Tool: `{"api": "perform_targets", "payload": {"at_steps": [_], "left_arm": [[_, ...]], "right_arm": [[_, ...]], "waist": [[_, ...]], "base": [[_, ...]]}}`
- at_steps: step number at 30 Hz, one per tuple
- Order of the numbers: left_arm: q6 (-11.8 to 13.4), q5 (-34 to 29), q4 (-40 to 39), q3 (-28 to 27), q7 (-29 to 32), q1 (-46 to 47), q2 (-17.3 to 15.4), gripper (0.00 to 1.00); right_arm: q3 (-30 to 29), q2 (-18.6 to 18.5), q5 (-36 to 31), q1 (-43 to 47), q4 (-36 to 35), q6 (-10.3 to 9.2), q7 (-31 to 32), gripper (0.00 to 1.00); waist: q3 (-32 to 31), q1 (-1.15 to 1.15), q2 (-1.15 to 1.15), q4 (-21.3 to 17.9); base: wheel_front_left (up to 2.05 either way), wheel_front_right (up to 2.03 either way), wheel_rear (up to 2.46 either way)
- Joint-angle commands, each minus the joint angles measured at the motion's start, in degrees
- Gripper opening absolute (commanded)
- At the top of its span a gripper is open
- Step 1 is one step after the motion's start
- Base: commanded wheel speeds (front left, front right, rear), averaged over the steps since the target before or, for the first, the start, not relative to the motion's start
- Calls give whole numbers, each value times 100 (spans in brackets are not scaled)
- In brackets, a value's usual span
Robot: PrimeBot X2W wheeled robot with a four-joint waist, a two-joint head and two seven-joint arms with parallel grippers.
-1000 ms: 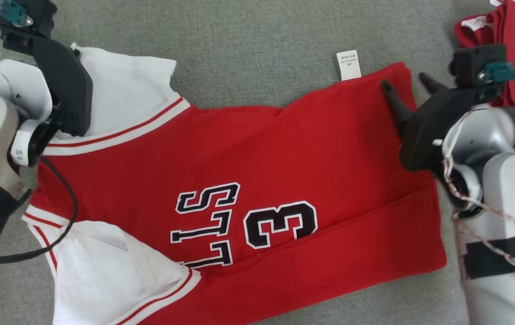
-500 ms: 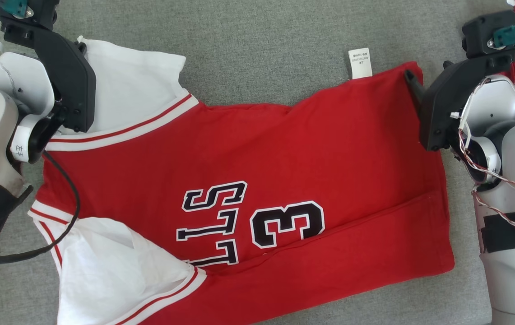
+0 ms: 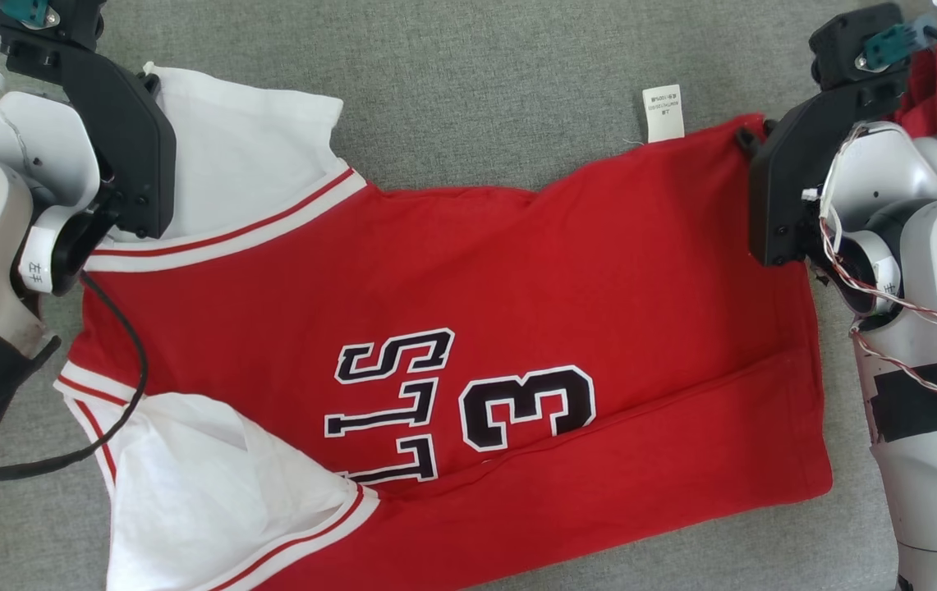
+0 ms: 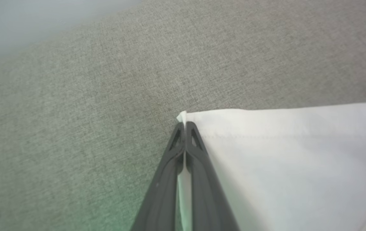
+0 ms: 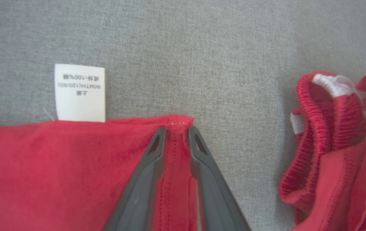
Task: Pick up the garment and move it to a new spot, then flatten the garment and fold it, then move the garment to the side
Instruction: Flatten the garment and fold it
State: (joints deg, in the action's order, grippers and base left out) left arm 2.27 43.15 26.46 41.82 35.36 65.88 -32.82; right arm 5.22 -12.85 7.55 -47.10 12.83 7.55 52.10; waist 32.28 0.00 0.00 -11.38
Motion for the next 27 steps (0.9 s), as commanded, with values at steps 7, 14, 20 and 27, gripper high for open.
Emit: {"api": "perform_targets", "payload": {"at_steps": [7, 14, 20, 27], "left_arm": [[40, 115, 43, 24, 47, -194, -76, 0], [40, 144, -23, -103, -343, -188, -6, 0], [-156, 498, -224, -387, -889, -374, 134, 0], [-309, 1013, -660, -752, -1222, -897, -19, 0]], "right_arm": [[33, -35, 59, -37, 31, -12, 157, 0], [-43, -3, 101, -17, 2, -12, -99, 0], [-157, -51, 171, 172, -93, -12, -340, 0], [-152, -108, 237, 574, -323, -12, -340, 0]], "waist": [[-16, 0, 0, 11], [-72, 0, 0, 53], [-302, 0, 0, 187], [-709, 0, 0, 329]], "base": [[0, 0, 0], [0, 0, 0], [0, 0, 0], [0, 0, 0]]}}
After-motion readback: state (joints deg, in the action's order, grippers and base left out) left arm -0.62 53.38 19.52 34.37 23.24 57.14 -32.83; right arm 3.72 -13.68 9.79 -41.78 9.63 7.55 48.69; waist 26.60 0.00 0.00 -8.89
